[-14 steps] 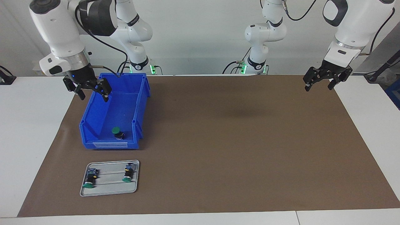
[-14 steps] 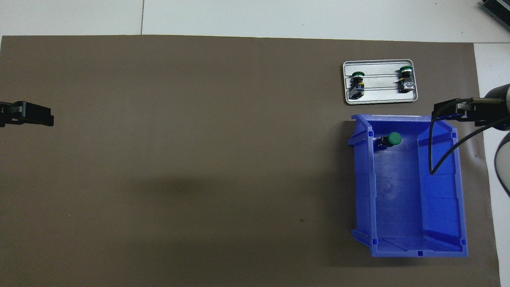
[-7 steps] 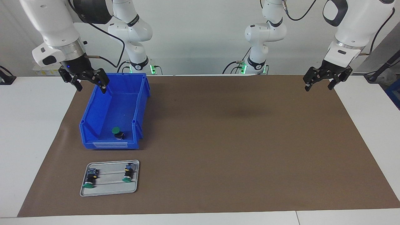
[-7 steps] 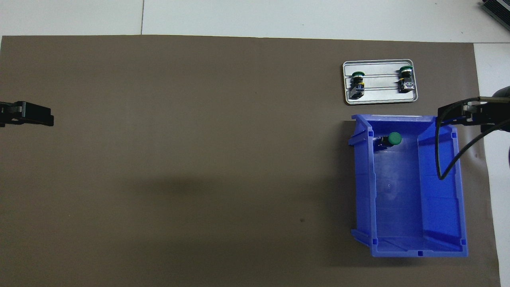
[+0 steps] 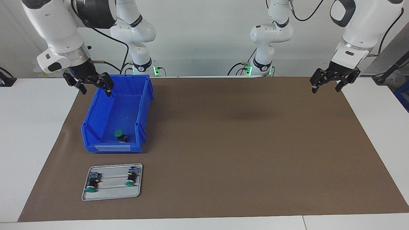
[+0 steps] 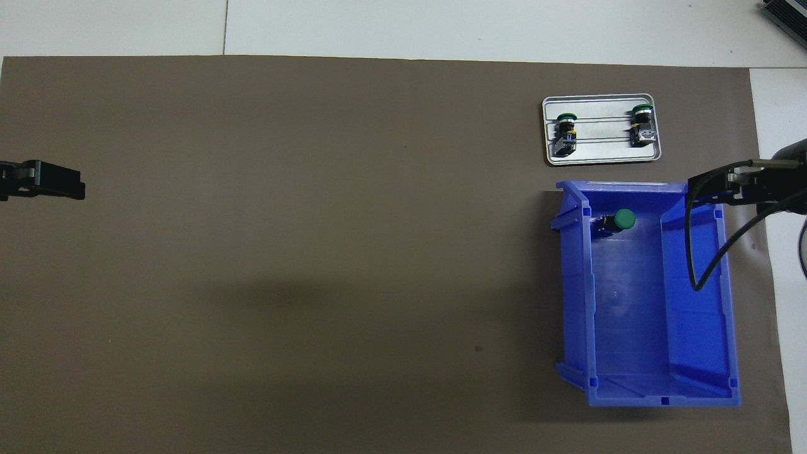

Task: Place and press button with both arms

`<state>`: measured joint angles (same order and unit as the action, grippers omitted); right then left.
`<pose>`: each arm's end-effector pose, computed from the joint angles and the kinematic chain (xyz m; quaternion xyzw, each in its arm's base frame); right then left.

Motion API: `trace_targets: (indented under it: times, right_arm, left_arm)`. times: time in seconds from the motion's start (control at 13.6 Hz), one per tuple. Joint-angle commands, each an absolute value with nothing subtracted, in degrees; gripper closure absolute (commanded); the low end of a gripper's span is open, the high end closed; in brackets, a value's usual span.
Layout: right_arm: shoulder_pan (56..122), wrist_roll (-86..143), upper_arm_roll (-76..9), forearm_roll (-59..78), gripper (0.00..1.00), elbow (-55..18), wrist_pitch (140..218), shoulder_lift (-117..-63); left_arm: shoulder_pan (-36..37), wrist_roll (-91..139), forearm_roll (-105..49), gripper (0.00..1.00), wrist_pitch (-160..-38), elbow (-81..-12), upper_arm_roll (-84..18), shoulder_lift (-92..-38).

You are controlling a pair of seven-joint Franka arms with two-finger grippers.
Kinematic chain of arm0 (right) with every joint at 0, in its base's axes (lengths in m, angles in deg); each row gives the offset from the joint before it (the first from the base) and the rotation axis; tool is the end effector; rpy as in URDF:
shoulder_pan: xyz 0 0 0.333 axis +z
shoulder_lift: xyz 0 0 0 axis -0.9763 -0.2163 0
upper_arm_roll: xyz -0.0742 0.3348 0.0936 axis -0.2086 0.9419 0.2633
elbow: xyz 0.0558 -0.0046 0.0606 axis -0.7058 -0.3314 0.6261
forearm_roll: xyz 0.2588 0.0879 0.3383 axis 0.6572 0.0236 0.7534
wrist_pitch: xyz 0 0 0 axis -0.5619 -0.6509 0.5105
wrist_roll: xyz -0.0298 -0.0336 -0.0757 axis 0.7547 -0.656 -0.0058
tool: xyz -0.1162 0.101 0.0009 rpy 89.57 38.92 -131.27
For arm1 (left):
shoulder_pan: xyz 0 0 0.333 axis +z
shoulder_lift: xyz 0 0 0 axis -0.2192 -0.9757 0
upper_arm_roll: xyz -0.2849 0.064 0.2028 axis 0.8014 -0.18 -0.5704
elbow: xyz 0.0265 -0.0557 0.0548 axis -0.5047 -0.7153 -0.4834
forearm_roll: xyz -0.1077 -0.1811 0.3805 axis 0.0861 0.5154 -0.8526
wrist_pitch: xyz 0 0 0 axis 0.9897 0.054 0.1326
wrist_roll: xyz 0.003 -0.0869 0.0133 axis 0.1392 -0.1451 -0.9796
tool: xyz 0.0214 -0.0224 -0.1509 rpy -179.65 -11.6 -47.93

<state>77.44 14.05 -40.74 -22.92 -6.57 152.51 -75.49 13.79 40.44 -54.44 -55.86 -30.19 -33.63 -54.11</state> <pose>0.6011 -0.0081 0.5946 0.9981 -0.0578 -0.0131 0.0152 0.6025 -0.0100 0.6133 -0.9992 0.0196 -0.0329 0.0131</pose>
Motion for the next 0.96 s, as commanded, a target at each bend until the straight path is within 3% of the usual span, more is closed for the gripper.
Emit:
trace_targets:
  times: [0.0, 0.88]
  right_arm:
    - [77.2, 15.7, -40.5, -22.3, 0.00, -7.2, 151.7, -74.7]
    - [77.1, 16.4, -40.5, -22.2, 0.00, -7.2, 151.9, -74.8]
  left_arm:
    - [14.0, 39.8, -55.3, 0.00, -56.0, -32.0, -33.5, -52.3]
    - [14.0, 39.8, -55.3, 0.00, -56.0, -32.1, -33.5, -52.3]
